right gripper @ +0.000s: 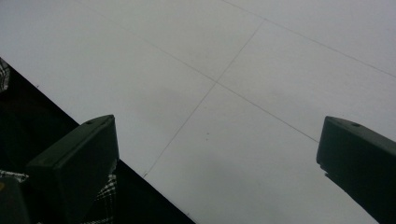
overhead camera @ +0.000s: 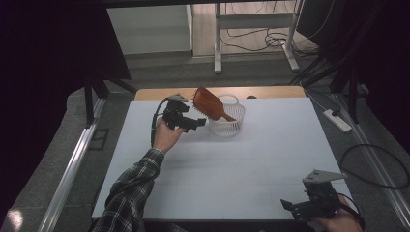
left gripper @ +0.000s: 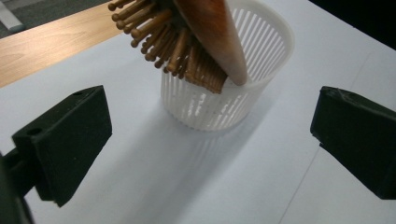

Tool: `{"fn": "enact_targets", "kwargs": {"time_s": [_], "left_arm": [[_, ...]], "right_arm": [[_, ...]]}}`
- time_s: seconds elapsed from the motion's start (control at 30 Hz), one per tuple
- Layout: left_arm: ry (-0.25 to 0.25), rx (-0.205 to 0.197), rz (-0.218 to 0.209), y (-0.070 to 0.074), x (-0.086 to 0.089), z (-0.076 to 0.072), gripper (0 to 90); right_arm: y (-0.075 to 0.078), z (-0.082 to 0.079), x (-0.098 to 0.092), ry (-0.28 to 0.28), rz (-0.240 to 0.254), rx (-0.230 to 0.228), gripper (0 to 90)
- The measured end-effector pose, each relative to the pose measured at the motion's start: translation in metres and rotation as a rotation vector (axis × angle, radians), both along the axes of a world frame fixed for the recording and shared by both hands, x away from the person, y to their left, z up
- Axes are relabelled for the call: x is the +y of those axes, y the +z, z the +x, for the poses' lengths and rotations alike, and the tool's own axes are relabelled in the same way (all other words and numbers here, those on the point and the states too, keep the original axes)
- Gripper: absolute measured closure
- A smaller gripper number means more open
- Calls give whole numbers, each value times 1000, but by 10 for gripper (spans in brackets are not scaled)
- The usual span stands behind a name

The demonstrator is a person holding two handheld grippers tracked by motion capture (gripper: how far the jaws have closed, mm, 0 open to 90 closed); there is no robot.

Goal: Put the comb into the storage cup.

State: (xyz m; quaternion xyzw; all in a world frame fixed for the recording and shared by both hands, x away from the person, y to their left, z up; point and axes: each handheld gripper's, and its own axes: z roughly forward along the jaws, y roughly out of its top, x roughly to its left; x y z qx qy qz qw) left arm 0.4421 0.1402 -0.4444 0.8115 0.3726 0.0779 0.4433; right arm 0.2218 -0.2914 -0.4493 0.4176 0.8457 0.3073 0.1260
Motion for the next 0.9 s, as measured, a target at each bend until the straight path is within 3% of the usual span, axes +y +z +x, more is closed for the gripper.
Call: {"fn": "enact_targets", "kwargs": {"time_s": [0.37, 0.63, 0.9], "left_arm": [[-14, -16, 21, -1, 4, -13, 0], [-9, -13, -3, -3, 12, -19, 0], [-15, -8, 4, -9, 17, -26, 0]], "right_arm": [[3, -2, -2, -16, 15, -44, 0], [3, -2, -3, -26, 20, -58, 0], [3, -2, -4, -41, 35, -70, 0]]}}
